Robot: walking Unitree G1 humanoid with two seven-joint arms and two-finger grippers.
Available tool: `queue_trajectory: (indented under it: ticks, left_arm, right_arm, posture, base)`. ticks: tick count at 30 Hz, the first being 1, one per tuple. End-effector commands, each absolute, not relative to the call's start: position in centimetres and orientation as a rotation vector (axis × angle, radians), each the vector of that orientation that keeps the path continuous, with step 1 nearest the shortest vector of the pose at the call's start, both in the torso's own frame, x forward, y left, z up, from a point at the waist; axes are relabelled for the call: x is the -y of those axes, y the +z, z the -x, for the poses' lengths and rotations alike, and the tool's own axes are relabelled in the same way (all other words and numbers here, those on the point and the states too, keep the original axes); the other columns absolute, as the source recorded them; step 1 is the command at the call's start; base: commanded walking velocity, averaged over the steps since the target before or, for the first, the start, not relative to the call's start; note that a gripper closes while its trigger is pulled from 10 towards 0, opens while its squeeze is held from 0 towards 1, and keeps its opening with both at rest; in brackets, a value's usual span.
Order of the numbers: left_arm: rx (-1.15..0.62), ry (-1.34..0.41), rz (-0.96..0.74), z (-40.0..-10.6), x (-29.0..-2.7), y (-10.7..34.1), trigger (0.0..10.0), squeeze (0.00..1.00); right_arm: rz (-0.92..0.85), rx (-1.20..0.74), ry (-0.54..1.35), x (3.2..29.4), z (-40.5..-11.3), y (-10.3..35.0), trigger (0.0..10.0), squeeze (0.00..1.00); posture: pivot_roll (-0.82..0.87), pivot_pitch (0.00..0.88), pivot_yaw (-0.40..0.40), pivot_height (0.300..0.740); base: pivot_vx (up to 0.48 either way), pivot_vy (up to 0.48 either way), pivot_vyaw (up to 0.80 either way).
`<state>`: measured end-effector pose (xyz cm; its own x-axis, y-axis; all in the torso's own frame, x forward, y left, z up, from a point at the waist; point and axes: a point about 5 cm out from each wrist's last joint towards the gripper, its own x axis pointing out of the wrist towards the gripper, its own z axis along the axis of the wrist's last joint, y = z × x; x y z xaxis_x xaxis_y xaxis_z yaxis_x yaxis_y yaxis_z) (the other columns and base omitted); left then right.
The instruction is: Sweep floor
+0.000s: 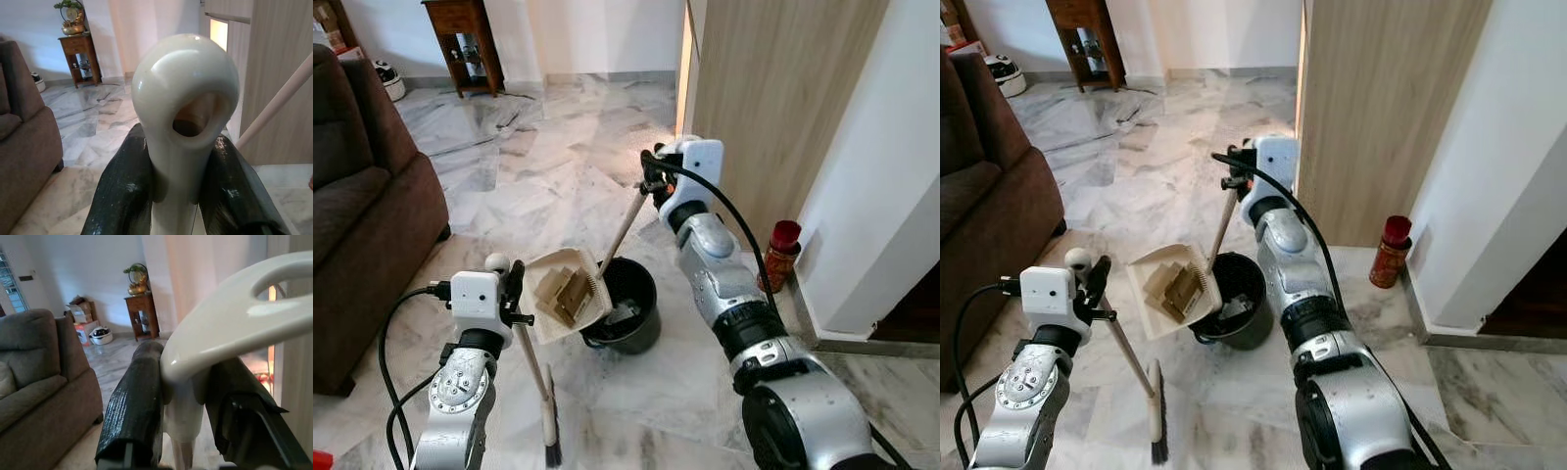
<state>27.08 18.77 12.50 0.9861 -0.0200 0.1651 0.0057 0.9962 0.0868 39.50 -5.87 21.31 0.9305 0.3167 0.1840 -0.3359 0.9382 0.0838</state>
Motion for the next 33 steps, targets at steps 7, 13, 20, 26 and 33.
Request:
queue_trajectory:
  ticks: [7,13,20,26,33]
  left_arm:
    - [0.284,0.033,-0.124,-27.5,-19.6,15.1,10.0,0.00]
    - [0.285,0.041,-0.127,-27.4,-19.7,15.0,10.0,0.00]
    - [0.288,0.053,-0.127,-27.3,-19.8,15.1,10.0,0.00]
    - [0.293,0.059,-0.129,-27.4,-19.9,15.1,10.0,0.00]
    - [0.311,0.064,-0.126,-27.5,-19.8,15.6,10.0,0.00]
  right_arm:
    - [-0.129,0.270,0.406,4.2,-39.6,24.1,10.0,0.00]
    - [-0.188,0.311,0.414,3.5,-39.4,24.9,10.0,0.00]
    - [-0.225,0.355,0.436,2.4,-38.6,24.8,10.0,0.00]
    - [-0.201,0.377,0.437,2.2,-38.3,24.7,10.0,0.00]
    - [-0.225,0.453,0.410,2.5,-38.1,26.2,10.0,0.00]
  posture:
    - [0.01,0.000,0.035,0.740]
    - [0.01,0.000,0.027,0.740]
    - [0.01,0.000,0.022,0.740]
    - [0.01,0.000,0.018,0.740]
    - [0.01,0.000,0.013,0.740]
  base:
    - [0.000,0.000,0.00]
    - [0.000,0.000,0.00]
    - [0.000,0.000,0.00]
    - [0.000,0.000,0.00]
    - [0.000,0.000,0.00]
